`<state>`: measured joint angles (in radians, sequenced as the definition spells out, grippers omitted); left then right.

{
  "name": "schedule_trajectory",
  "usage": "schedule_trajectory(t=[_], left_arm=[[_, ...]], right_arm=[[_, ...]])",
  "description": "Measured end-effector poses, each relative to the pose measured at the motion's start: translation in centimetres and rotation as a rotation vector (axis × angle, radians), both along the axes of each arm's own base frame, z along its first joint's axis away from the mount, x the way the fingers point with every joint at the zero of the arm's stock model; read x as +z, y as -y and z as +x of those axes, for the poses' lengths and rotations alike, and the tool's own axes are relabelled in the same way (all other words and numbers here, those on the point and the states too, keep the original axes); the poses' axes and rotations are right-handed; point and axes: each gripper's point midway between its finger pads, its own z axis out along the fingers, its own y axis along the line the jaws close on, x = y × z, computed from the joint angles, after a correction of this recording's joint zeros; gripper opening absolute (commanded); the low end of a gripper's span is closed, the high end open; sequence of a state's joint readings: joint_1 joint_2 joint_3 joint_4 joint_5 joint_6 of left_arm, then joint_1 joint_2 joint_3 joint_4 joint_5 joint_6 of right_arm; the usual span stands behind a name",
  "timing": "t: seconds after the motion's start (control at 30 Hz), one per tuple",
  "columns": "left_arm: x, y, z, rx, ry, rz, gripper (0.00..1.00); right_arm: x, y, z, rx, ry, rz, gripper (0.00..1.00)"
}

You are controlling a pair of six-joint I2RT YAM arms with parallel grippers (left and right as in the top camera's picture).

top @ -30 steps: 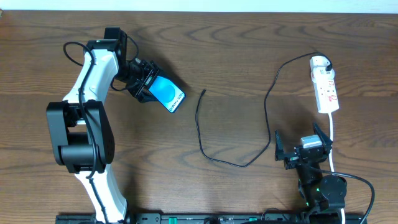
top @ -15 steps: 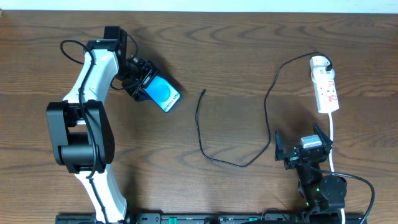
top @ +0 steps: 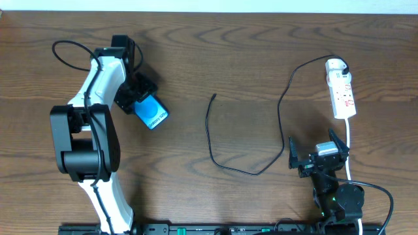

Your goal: Plug charger to phone and switch on socket

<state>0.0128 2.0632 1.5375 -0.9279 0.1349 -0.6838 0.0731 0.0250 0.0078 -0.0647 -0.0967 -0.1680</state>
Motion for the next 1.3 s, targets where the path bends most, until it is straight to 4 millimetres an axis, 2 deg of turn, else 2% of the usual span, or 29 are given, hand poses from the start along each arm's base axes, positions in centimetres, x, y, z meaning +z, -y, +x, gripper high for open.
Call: schedule_trajectory(t=[0.17, 0.4, 0.63, 0.8, 1.13, 1.3], left_arm=[[-1.4, -1.0, -0.5, 0.002, -0.003, 0.056, 0.65], [-3.0, -1.3, -0.9, -0.009, 0.008, 0.075, 0.65], [-3.0, -1.6, -1.2, -0.027, 0.017, 0.095, 0.65], [-3.0, -1.6, -1.2, -0.03, 0.027, 0.098, 0.77], [-3.1, -1.7, -1.4, -0.034, 0.027, 0.103, 0.78], [-3.2, -1.7, -1.6, -0.039, 0.02, 0.107, 0.81]], right_arm=[[0.0, 0.0, 0.0, 0.0, 0.0, 0.0, 0.99], [0.0, 0.0, 0.0, 0.0, 0.0, 0.0, 0.99], [0.0, 0.0, 0.0, 0.0, 0.0, 0.0, 0.99], [0.0, 0.0, 0.0, 0.0, 0.0, 0.0, 0.99], [0.0, 0.0, 0.0, 0.0, 0.0, 0.0, 0.99], [0.0, 0.0, 0.0, 0.0, 0.0, 0.0, 0.99]])
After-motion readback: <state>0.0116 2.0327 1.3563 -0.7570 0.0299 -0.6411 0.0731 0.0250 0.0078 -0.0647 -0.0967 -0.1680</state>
